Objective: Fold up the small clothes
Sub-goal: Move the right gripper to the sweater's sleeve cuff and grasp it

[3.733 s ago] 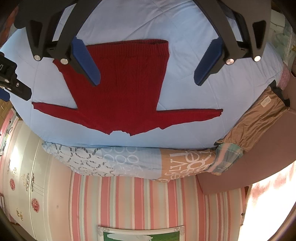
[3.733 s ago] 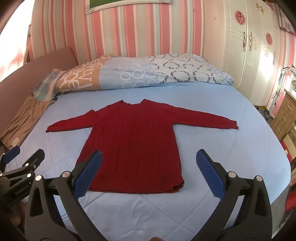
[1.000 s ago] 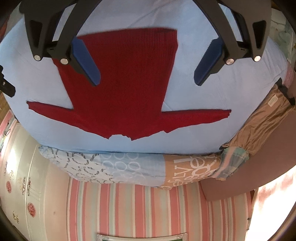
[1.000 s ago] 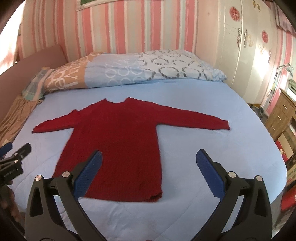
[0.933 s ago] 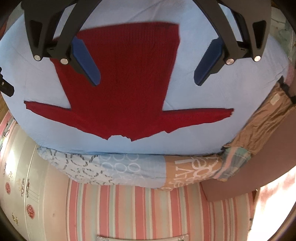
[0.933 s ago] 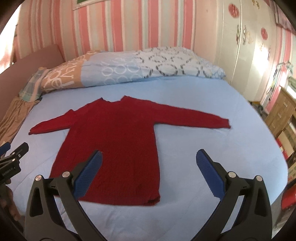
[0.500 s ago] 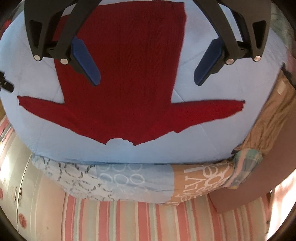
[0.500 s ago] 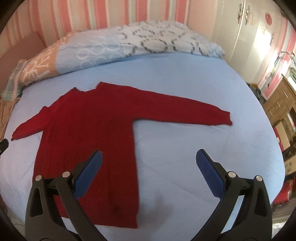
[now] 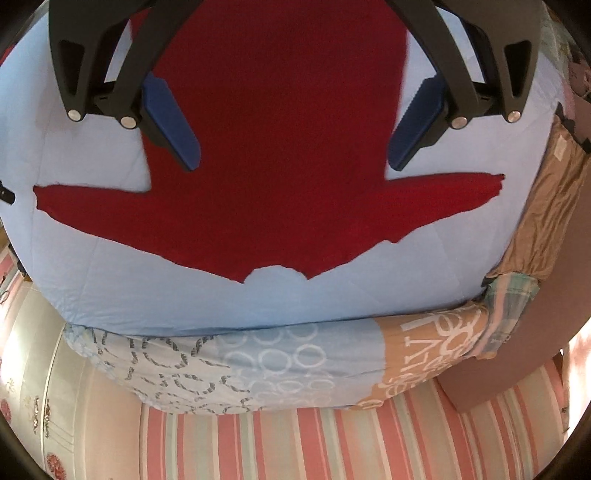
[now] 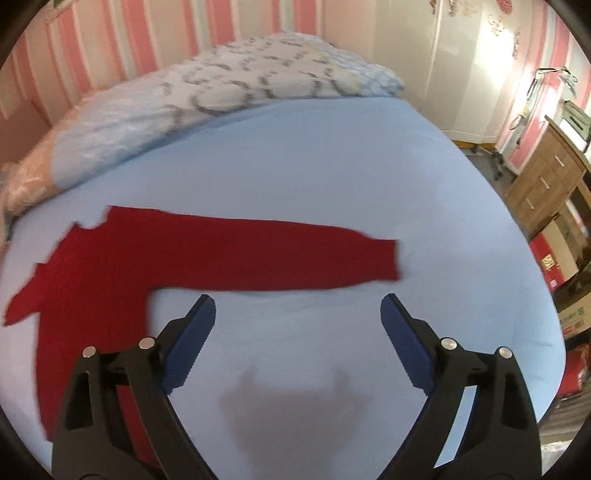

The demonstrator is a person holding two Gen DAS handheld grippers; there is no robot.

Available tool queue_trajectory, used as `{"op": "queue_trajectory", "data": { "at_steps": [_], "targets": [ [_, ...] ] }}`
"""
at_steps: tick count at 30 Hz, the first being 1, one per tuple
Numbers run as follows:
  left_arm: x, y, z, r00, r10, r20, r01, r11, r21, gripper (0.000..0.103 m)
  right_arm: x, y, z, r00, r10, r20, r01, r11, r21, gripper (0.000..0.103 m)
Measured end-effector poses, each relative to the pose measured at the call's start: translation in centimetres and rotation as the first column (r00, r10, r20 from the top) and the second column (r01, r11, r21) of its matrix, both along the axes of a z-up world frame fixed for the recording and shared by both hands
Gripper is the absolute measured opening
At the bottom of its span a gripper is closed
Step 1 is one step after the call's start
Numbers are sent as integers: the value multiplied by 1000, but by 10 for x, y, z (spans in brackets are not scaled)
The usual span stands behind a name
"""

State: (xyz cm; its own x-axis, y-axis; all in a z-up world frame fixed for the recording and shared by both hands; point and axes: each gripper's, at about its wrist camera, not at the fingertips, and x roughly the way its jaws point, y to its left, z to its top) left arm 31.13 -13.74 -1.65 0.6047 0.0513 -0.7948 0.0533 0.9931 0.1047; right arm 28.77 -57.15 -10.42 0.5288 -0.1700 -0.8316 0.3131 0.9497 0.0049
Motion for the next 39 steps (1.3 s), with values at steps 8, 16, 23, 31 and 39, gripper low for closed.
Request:
{"op": "queue_trajectory", "data": {
  "at_steps": [8,16,23,31,39],
  "targets": [
    [22,-55,-44,1000,-14,-15,13,1000,-4,101,34,-88,-88,998,-25,-61,26,1000,17,69],
    [48,-96,-89,999,-27,-39,27,999,-21,101,57,-126,-134,996,27,-86,-13,987,157,67],
    [77,-119,-119,997,-51,-49,51,999,-12,101,65,-134,-145,992,29,-122,-7,984,175,66],
    [94,-132,-127,996,-74,-52,74,997,-2,101,81,-130,-141,992,53,-115,-29,980,199,25],
    [97,-130,-129,996,-68,-59,67,998,-21,101,81,-116,-114,995,77,-60,-67,987,144,17]
  ]
}}
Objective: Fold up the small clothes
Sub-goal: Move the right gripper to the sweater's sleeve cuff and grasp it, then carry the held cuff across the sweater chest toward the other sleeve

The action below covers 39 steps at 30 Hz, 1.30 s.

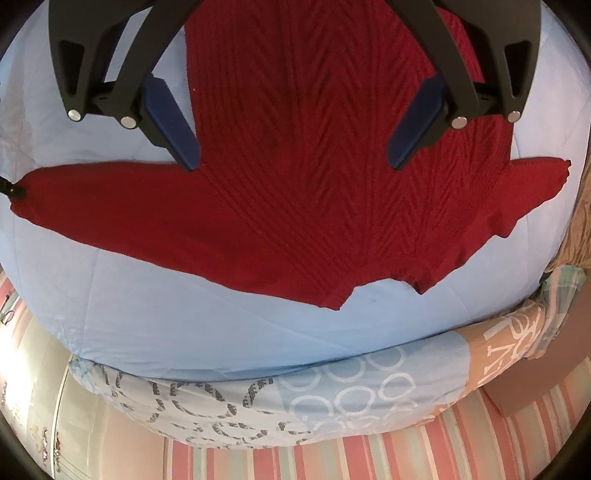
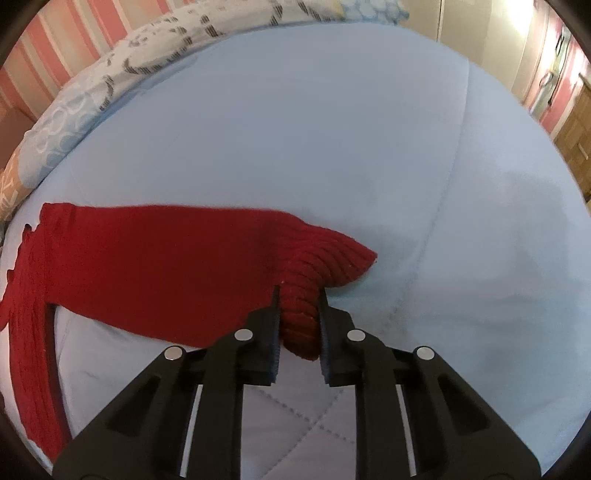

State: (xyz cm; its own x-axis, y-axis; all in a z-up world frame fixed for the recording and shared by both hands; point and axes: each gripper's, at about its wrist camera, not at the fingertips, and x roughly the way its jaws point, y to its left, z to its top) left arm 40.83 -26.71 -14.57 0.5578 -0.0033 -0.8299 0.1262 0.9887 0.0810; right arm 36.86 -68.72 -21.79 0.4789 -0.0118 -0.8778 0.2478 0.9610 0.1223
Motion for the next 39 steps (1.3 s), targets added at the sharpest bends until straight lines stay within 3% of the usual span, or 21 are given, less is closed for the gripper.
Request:
{"op": "queue_trajectory", "data": {
  "at_steps": [9,14,25,39],
  "targets": [
    [2,36,8,999,34,-7,-34,999,-7,101,-9,49,51,990,61,130,-64,998,23,17],
    [4,64,18,999,50,6,-50,999,-2,101,3,107,64,979,130,159,-140,989,49,17],
    [9,159,33,992,128,20,-128,992,2,101,48,245,59,957,220,188,-243,964,107,17],
    [23,251,34,985,173,12,-173,985,1,101,93,380,48,941,278,194,-308,939,151,17]
  ]
}}
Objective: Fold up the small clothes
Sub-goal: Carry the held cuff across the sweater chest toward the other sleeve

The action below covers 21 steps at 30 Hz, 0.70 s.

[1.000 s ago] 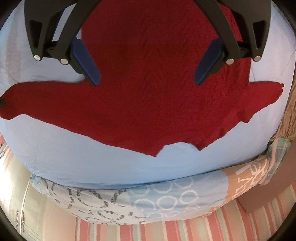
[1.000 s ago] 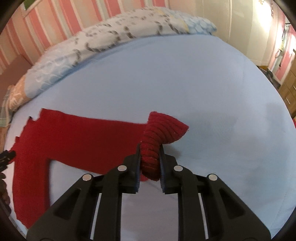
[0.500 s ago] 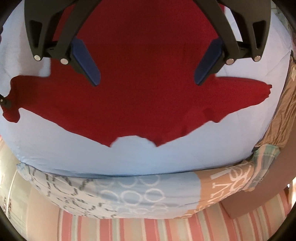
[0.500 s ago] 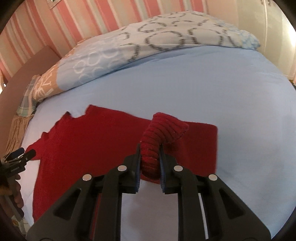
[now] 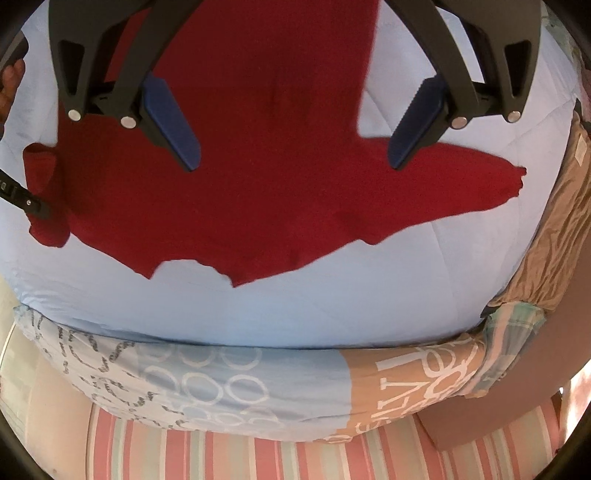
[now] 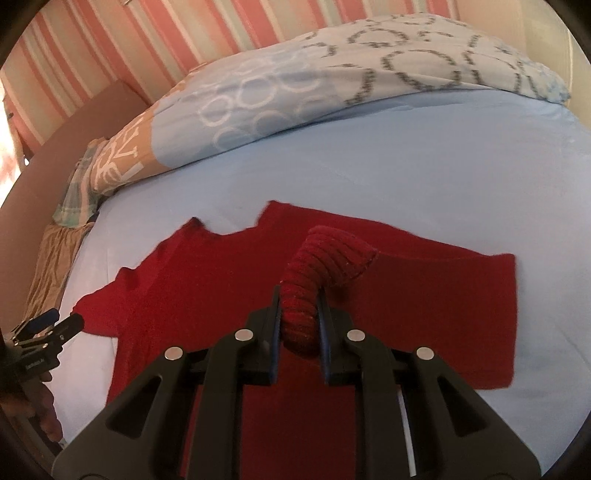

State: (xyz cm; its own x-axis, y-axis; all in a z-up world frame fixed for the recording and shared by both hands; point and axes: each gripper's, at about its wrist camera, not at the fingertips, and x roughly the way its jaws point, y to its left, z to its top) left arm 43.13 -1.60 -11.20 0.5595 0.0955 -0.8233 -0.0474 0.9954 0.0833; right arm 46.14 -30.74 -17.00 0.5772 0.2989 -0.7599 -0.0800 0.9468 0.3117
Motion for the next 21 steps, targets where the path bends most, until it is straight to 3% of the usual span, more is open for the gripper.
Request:
{"op": "queue_trajectory", "data": {
  "at_steps": [9,21],
  "targets": [
    [23,46,-8,999,32,-5,-32,999,15,101,18,68,4,999,42,8,-41,994,-106,17],
    [44,91,-32,999,47,-14,-47,998,35,101,29,149,-2,997,82,-2,-81,987,-137,17]
  ]
}}
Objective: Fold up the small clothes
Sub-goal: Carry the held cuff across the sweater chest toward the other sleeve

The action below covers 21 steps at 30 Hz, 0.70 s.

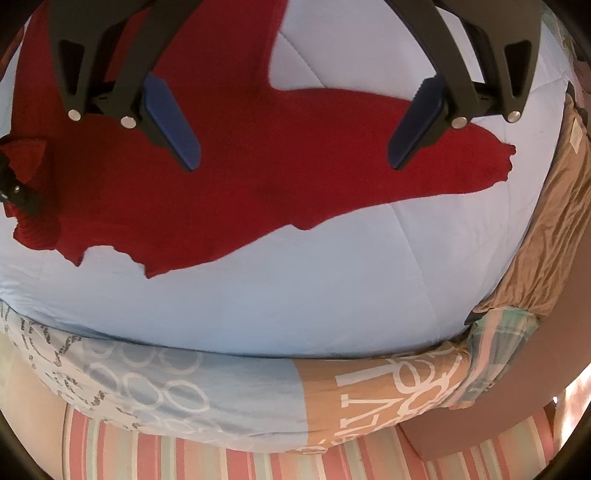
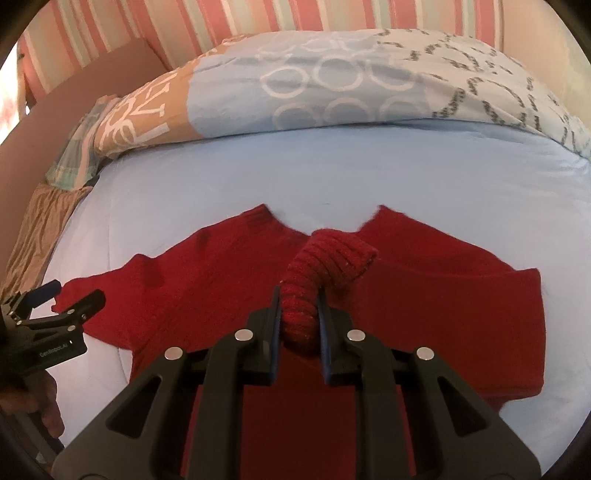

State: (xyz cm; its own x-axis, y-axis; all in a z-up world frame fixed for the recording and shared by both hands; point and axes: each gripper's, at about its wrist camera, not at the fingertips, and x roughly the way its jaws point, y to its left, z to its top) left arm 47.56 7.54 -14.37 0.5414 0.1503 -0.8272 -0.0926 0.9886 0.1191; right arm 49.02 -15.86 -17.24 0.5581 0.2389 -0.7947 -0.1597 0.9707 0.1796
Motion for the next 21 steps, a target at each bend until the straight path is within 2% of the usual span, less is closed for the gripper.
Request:
{"op": "queue_trajectory", "data": {
  "at_steps": [21],
  "targets": [
    [-10,67,-17,996,84,9,-84,996,1,101,15,127,-40,988,149,-45,-151,988,-42,18]
  ]
}}
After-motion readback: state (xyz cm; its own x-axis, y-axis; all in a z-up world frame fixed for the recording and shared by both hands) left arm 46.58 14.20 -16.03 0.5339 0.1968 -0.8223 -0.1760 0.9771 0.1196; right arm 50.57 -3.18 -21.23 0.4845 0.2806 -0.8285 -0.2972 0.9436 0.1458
